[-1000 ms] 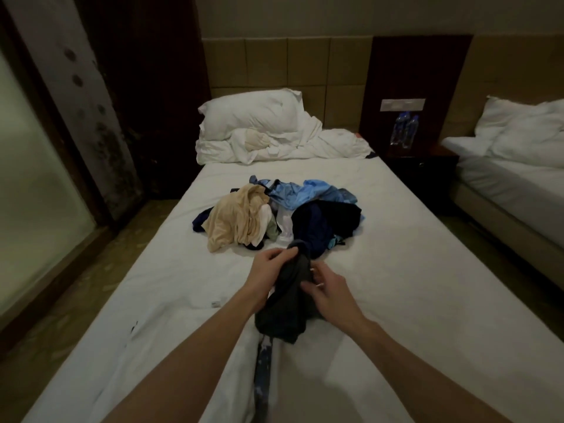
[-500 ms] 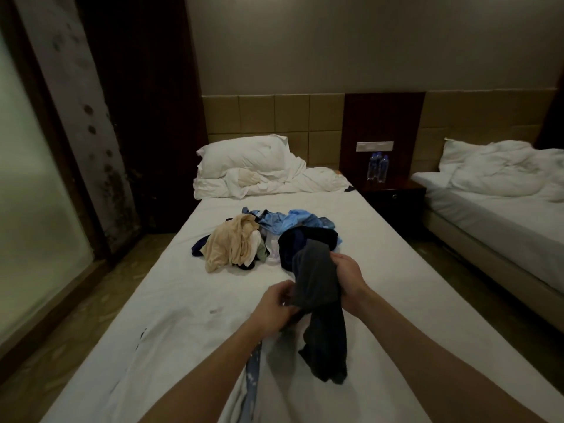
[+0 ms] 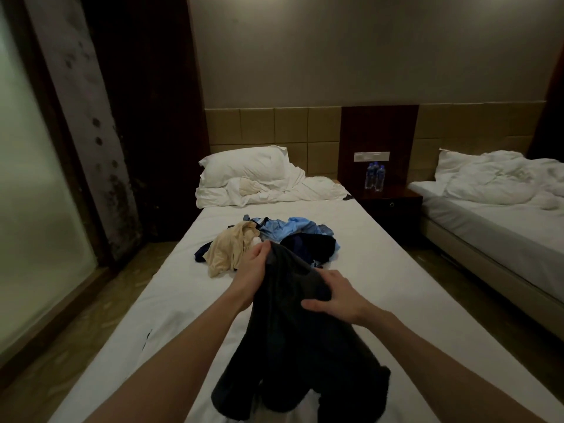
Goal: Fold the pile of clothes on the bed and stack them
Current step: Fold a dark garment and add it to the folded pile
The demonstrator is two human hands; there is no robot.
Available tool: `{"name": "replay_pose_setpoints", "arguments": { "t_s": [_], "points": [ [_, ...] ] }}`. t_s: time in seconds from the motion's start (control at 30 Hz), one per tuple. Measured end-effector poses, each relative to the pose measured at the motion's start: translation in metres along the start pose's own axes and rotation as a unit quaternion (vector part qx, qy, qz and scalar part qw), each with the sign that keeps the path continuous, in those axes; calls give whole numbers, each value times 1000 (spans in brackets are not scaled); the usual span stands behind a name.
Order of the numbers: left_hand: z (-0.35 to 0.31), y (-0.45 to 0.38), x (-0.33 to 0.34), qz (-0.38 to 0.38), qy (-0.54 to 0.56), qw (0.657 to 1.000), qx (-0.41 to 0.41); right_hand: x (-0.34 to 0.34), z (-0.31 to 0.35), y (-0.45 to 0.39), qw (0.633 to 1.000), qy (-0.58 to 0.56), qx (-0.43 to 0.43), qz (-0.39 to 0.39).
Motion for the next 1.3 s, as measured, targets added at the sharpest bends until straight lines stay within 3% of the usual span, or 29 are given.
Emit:
{"name": "replay_pose_setpoints", "arguments": {
  "t_s": [0.1,0.2,0.3,0.43,0.57,0.6,0.8,0.9,1.03,1.13,1.3],
  "points": [
    [-2,3,6,28,-14,1000,-3,19,24,-3,996,-70,-63,-3],
    [-1,7,-2,51,-20,998,-6,20,31,-10,994,-54,-81,-40],
    [-2,10,-27,60,-127,990,-4,2,19,-12,992,-75,-63,-84],
    [8,11,-57,134,-270,953,0,-36,-4,-9,976,-124,-49,-172],
    [12,5,-63,167,-470,864,66,-56,-5,-9,970,-152,-32,-189],
    [11,4,-62,160,-482,857,81,-59,-5,-10,968,-162,-27,-191],
    [1,0,-70,68,-335,939,47,-61,-5,-11,952,-256,9,-167],
    [-1,-4,-74,20,-352,935,47,-56,6,-14,939,-308,11,-154],
    [0,-1,-31,128,-387,909,82,-47,51,-21,930,-348,-5,-117],
    [-16,9,16,180,-289,921,189,-25,75,-33,946,-319,8,-50],
    [-23,9,8,95,-179,959,197,-8,66,-27,898,-440,-5,-15]
  ]
}}
Point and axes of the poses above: each hand's wrist, its own y-axis away from the middle knuckle, its own x-axis out of the palm, z = x × y, the point moved 7 cm from there along -y, towards the middle knuckle, and after that the axes turned 8 degrees about z, right-handed, at the moved point
